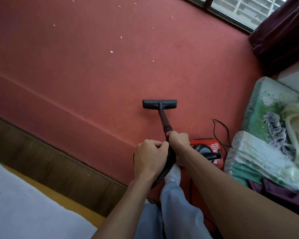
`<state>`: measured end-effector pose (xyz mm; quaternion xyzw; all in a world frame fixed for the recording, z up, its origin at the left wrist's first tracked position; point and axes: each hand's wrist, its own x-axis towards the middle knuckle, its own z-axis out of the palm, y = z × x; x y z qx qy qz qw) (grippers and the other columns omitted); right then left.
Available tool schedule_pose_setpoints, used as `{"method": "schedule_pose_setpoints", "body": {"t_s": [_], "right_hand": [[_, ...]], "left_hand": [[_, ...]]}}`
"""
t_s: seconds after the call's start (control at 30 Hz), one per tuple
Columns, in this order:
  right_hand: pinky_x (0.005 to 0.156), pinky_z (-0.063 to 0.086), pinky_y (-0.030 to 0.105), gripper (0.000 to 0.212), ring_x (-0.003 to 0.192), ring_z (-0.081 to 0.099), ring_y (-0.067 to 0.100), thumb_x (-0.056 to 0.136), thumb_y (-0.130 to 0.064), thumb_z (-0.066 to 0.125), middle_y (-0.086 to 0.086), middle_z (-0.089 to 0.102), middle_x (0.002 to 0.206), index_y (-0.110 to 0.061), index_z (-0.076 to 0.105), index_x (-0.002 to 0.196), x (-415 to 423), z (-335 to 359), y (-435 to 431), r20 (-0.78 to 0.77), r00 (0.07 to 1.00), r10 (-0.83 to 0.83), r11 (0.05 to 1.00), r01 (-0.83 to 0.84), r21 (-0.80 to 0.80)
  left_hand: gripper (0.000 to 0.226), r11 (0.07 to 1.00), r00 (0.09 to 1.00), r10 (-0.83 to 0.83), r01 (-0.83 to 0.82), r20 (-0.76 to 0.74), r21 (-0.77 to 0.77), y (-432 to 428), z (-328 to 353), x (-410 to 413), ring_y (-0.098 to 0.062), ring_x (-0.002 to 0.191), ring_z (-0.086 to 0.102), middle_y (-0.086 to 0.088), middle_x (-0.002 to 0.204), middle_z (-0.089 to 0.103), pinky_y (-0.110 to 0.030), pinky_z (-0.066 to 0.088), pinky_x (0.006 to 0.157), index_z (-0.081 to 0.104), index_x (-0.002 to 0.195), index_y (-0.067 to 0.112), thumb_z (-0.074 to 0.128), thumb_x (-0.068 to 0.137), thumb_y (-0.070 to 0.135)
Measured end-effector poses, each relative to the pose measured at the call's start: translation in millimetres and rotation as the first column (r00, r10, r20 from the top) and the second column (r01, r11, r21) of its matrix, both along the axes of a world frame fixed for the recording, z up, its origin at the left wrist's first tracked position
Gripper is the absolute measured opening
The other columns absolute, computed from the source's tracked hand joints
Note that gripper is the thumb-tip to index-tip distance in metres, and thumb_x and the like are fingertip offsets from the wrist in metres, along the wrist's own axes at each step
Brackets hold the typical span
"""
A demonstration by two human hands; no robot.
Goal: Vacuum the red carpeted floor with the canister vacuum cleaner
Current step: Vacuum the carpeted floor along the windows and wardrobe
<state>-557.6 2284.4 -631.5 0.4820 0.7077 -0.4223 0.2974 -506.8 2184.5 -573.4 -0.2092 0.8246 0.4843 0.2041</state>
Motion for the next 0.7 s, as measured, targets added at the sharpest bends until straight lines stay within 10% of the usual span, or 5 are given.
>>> {"method": "schedule_pose_setpoints", "body": {"t_s": [0.3, 0.47, 0.7], "right_hand": [[0.081, 0.055, 0.04, 0.024, 0.089, 0.064, 0.031, 0.09, -0.025, 0.056, 0.011, 0.064, 0.094, -0.006, 0.058, 0.104, -22, -27, -15, 0.077, 0.995, 0.07, 0.997, -0.068, -0.025], [0.089, 0.055, 0.044, 0.034, 0.095, 0.065, 0.035, 0.086, -0.028, 0.057, 0.014, 0.067, 0.103, -0.005, 0.062, 0.11, -73, -31, -16, 0.054, 0.996, 0.076, 0.997, -0.075, -0.027], [0.09, 0.055, 0.047, 0.035, 0.098, 0.065, 0.037, 0.083, -0.029, 0.056, 0.015, 0.068, 0.107, -0.006, 0.064, 0.107, -143, -35, -17, 0.013, 0.996, 0.088, 0.995, -0.088, -0.047]], "left_hand": [[0.037, 0.997, 0.99, 0.079, -0.079, 0.118, -0.005, -9, -24, -23, -0.03, 0.052, 0.059, -0.013, 0.058, 0.066, -0.045, 0.047, 0.049, 0.068, 0.063, 0.004, 0.052, 0.078, 0.034], [0.038, 0.993, 0.983, 0.112, -0.114, 0.148, 0.006, -5, -29, -75, -0.02, 0.043, 0.039, -0.009, 0.045, 0.046, -0.038, 0.033, 0.045, 0.05, 0.048, 0.004, 0.055, 0.078, 0.027], [0.042, 0.983, 0.972, 0.168, -0.178, 0.164, 0.05, 3, -33, -139, -0.039, 0.066, 0.068, -0.023, 0.069, 0.067, -0.053, 0.057, 0.059, 0.061, 0.059, 0.001, 0.046, 0.066, 0.039]]}}
